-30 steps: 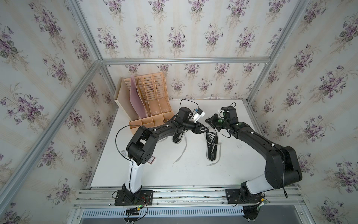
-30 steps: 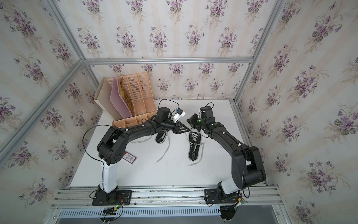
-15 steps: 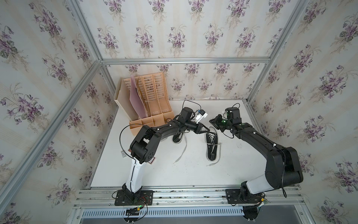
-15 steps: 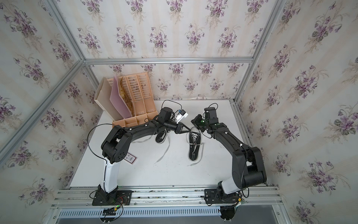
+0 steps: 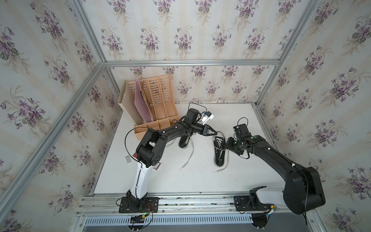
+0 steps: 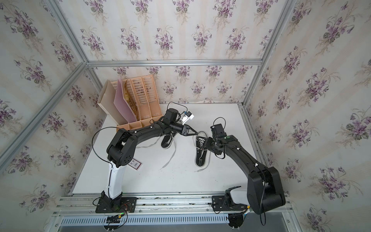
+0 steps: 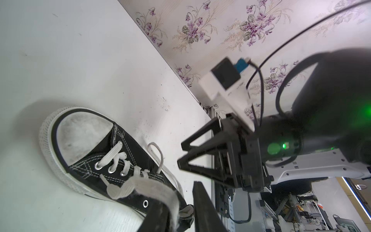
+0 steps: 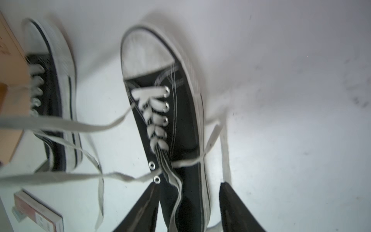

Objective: Tie the shoes
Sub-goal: Cross the shoelace with the shoelace.

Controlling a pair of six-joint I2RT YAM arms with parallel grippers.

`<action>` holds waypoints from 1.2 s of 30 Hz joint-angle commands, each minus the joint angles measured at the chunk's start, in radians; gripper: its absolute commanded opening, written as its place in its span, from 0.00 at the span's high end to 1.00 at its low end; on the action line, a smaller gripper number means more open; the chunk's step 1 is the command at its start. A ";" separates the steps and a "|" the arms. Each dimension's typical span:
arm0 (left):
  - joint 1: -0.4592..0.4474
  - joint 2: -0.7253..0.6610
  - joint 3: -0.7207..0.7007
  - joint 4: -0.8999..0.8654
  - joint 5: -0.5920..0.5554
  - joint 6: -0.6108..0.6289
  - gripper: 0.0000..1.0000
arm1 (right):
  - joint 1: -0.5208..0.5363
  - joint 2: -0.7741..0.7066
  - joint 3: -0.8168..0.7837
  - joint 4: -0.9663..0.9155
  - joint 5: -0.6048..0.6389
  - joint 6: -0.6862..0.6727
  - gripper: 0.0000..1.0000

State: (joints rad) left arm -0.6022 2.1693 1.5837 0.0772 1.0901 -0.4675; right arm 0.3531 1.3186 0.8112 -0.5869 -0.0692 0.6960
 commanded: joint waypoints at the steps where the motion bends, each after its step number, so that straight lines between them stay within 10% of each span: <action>1: 0.002 0.008 0.009 -0.002 0.033 -0.002 0.73 | 0.085 -0.006 -0.058 -0.048 0.067 0.123 0.47; 12: 0.004 0.011 0.004 -0.008 0.024 0.015 0.74 | 0.170 0.009 -0.119 -0.050 0.159 0.241 0.65; 22: 0.005 -0.006 -0.005 -0.029 0.009 0.041 0.74 | 0.166 -0.124 -0.132 -0.032 0.162 0.257 0.48; 36: 0.007 -0.032 -0.031 -0.014 -0.008 0.040 0.74 | 0.087 0.045 -0.161 0.042 0.107 0.168 0.64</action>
State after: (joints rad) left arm -0.5961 2.1498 1.5536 0.0498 1.0866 -0.4412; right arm 0.4404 1.3392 0.6449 -0.5762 0.0547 0.8955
